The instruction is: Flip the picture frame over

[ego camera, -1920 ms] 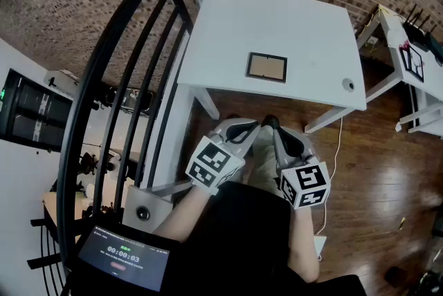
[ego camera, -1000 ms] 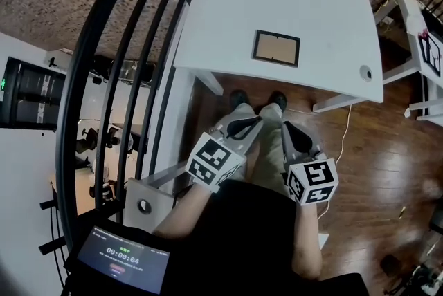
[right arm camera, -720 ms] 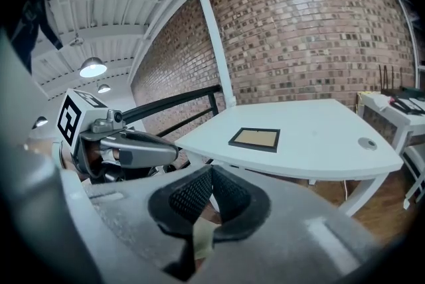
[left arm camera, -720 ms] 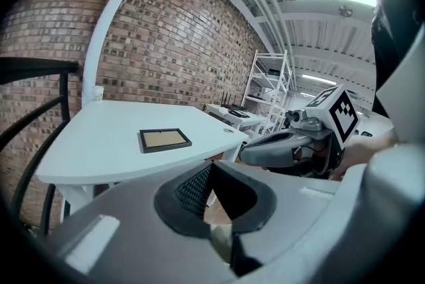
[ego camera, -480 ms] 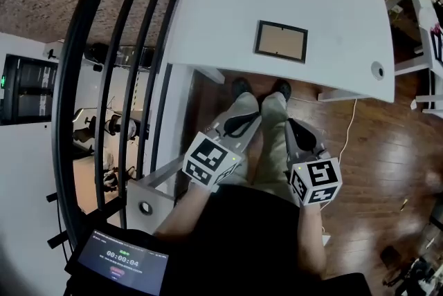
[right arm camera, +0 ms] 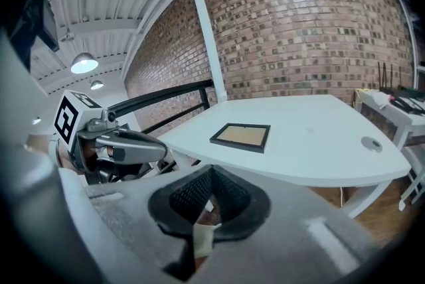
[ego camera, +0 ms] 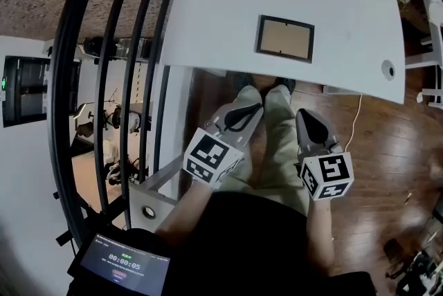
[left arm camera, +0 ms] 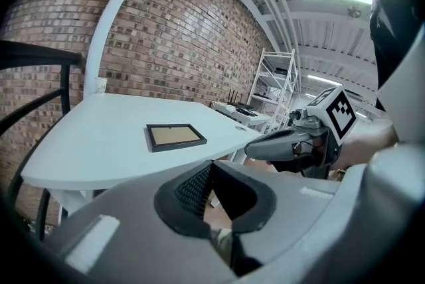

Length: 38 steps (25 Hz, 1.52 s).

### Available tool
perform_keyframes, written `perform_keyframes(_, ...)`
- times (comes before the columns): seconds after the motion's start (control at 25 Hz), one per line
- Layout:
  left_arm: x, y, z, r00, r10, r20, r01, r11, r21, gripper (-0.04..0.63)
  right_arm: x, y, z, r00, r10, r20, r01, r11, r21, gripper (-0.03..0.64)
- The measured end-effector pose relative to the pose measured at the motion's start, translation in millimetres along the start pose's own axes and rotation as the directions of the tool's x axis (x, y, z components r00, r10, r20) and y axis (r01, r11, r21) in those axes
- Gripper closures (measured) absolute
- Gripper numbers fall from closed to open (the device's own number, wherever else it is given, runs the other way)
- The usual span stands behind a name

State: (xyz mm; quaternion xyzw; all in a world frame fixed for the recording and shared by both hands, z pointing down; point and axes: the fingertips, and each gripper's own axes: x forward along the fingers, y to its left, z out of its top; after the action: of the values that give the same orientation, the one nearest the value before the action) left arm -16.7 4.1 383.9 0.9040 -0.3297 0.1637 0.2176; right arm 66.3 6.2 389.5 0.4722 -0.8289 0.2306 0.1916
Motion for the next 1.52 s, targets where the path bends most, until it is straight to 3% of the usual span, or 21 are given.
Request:
perform_keyframes(0.76,27.7,42.6,14.5,0.999,0.049,0.005,-0.049,0.999,-0.009,0.578,27.0,-42.7,6.4,0.998,-0.060,-0.025,0.060,0.998,-0.018,0.620)
perform_keyframes(1.52,65.1,76.1,19.9,0.996,0.082,-0.041,-0.082,0.997,0.018,0.474,55.8,-74.3,10.2,0.995,-0.084,-0.048,0.083,0.996,-0.035,0.563)
